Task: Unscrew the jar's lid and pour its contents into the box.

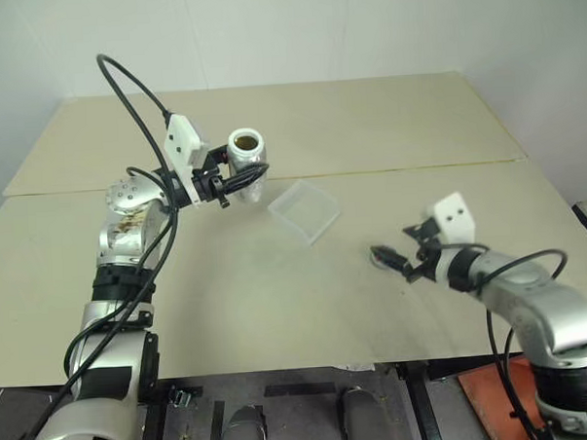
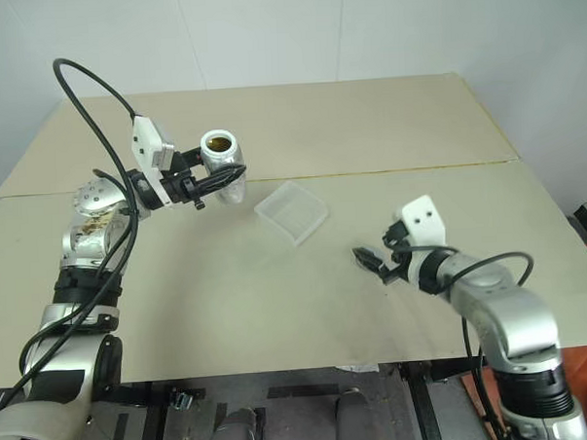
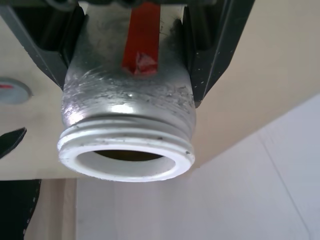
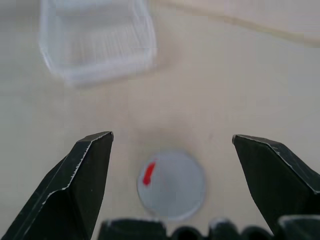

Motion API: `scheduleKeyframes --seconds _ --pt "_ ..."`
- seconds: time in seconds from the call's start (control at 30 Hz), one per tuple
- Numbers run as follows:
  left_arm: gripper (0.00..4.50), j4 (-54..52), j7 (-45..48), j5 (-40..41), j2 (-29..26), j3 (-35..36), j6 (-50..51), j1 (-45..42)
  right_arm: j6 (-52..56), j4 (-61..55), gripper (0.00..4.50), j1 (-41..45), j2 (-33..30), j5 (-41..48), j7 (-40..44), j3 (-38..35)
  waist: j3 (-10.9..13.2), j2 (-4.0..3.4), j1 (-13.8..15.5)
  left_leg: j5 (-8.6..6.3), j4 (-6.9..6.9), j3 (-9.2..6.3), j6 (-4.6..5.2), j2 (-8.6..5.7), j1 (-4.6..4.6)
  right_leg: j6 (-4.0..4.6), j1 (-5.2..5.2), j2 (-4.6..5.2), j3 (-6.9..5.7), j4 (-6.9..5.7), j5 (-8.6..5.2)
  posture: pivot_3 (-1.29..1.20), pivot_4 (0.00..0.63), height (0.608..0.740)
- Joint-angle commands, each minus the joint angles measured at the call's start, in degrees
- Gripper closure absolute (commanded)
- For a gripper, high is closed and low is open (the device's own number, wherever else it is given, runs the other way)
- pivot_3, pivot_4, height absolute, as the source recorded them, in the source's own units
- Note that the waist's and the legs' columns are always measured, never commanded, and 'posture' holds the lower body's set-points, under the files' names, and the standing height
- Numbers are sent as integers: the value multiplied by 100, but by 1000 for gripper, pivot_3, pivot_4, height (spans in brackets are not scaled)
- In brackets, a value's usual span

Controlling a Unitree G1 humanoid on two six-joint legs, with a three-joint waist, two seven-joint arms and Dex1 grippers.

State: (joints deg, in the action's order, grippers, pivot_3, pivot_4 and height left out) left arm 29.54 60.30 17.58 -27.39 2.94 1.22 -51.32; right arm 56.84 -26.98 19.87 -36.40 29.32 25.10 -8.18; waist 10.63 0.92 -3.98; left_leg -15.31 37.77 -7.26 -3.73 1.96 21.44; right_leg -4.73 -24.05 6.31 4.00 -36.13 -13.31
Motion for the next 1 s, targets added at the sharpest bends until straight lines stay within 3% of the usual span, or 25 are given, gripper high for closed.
scheduleKeyframes --seconds 0.03,0.17,0.27,0.4,0.5,0.63,0.7,0.83,1.0 --pt "2545 151 2 -38 -1 74 -233 -196 381 -315 61 225 -76 371 47 -294 0 0 2 0 0 0 0 0 0 0 0 0 0 0 0 0 150 740" --pt "2545 457 -291 -246 128 33 -489 -465 867 -302 61 472 -52 665 -80 -434 0 0 13 0 1 0 0 0 2 0 0 0 -1 -1 0 0 150 740" --pt "2545 953 -1069 -1065 205 -244 -1369 -743 1222 -294 61 619 -61 843 -155 -507 0 1 48 0 4 -3 0 -1 7 -1 -1 0 -3 1 1 0 150 740" --pt "2545 2035 -3396 -3475 28 -1432 -3313 -1313 1346 -412 61 803 -253 1118 74 -525 0 1 113 0 4 -1 0 -4 7 -3 -1 2 -3 6 2 0 150 740" --pt "2545 2643 -5232 -5156 -108 -2475 -4076 -1874 1280 -446 61 948 -459 1260 323 -474 1 2 134 0 3 -1 0 -6 7 -4 -3 2 -1 6 2 0 150 740" --pt "2545 3289 -8337 -8049 -56 -4682 -3457 -2930 1245 -491 61 1221 -773 1541 695 -509 5 9 179 0 8 -4 -1 -9 24 -9 -7 3 -3 7 5 0 150 740" --pt "2545 3661 -9317 -8829 153 -5434 -3081 -3301 1236 -474 61 1362 -877 1661 819 -523 5 9 206 0 9 -2 0 -16 31 -15 -8 9 -3 8 8 0 150 740" --pt "2545 4098 -9956 -9817 518 -6509 -2755 -3623 1155 -478 61 1511 -953 1741 864 -516 5 8 234 0 8 1 0 -17 43 -20 -15 11 -3 6 8 0 150 740" --pt "2545 4412 -10015 -10023 776 -6874 -2696 -3728 1152 -524 61 1565 -836 1809 634 -638 7 10 238 2 7 1 -4 -17 58 -20 -32 12 -3 3 8 0 150 740"
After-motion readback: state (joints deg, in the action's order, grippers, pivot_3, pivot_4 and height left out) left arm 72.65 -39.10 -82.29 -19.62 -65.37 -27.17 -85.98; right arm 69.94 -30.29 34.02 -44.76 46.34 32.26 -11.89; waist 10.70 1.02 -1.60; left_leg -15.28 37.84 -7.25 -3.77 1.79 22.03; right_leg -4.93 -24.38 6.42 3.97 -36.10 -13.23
